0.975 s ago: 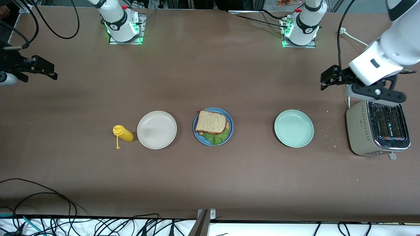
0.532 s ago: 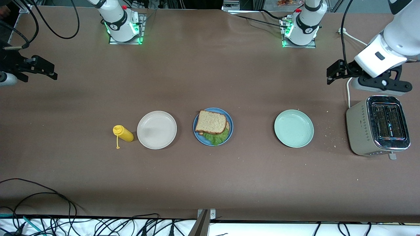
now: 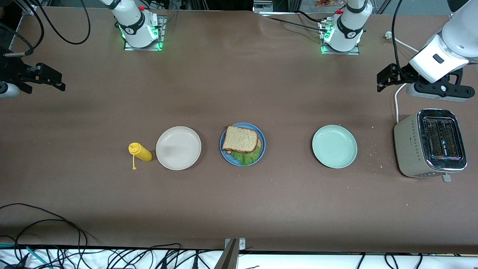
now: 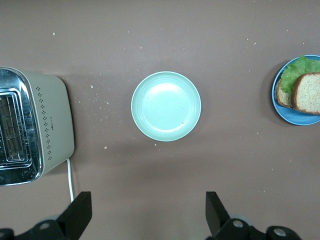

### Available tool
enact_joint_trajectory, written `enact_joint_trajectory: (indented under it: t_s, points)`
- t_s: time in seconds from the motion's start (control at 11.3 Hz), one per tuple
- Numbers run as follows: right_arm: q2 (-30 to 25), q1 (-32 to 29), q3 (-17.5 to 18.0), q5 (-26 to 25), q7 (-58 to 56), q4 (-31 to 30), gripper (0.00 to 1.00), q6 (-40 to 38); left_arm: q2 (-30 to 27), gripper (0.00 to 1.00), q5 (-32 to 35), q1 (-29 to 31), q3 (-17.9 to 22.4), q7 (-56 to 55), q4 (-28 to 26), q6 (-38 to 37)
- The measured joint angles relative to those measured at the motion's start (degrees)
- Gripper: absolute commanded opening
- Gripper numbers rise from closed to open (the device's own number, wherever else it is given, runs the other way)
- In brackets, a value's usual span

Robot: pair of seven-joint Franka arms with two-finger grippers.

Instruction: Make sandwich in blue plate with both arms

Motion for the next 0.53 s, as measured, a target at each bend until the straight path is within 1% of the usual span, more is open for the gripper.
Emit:
enact_joint_trajectory:
  t_s: [0.53]
  points:
    - [0.0, 0.0, 0.0, 0.0, 0.0, 0.0, 1.0, 0.0, 0.1, 1.0, 0.0, 0.6, 0.2, -0.1, 0.0, 0.1]
